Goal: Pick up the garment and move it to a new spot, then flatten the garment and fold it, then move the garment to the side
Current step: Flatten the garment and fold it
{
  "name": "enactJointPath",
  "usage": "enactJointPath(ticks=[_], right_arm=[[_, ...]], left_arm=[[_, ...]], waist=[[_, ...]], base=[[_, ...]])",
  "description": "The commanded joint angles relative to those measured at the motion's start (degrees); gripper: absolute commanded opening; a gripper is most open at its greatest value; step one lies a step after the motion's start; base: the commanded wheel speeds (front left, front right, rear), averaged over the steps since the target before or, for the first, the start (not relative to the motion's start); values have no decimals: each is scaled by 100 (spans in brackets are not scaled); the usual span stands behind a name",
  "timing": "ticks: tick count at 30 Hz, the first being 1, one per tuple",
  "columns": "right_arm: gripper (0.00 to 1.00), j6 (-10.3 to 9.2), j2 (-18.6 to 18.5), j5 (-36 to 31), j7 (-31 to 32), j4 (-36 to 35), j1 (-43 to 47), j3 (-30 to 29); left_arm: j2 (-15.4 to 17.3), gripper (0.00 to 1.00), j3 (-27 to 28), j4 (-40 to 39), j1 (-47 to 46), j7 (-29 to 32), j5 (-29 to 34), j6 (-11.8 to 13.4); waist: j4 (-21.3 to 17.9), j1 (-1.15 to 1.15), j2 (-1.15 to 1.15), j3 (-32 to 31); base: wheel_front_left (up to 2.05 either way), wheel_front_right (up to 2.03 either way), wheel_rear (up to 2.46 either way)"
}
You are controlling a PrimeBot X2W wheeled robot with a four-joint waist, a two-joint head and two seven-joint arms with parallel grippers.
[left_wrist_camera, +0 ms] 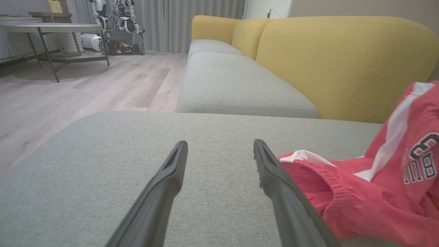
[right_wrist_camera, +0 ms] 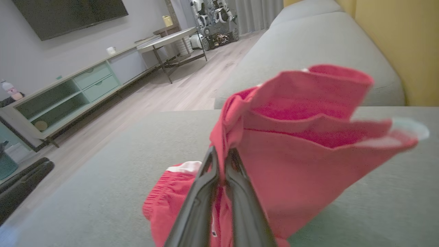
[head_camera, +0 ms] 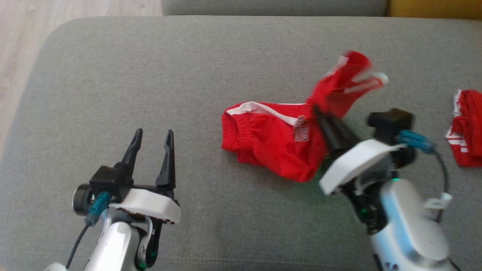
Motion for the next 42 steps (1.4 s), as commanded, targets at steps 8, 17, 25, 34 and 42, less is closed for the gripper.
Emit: enactJointPath(ticks=[8,17,25,34,42], right_arm=[[0,-5,-7,630,170,657,-311,1412],[100,-5,-7,847,-213,1301,-539,1893],[100,-5,-7,571,-1186,776,-453,1871],[100,-5,-7,-216,-1692,-137,419,111],[100,-5,-7,-818,-1492,-689,1084,-1058]], left_arm=[[-58,100,129,-115,-119,-70,-38,-42],[-83,100,181,-105,-72,-70,-27,-29],[-11,100,233,-90,-36,-70,32,4],[160,100,351,-163,94,-68,47,120],[299,100,369,-315,224,9,91,205]], waist=[[426,0,0,14],[445,0,0,42],[247,0,0,-52],[-24,0,0,-186],[-120,0,0,-240]], base=[[0,0,0],[0,0,0],[0,0,0],[0,0,0],[0,0,0]])
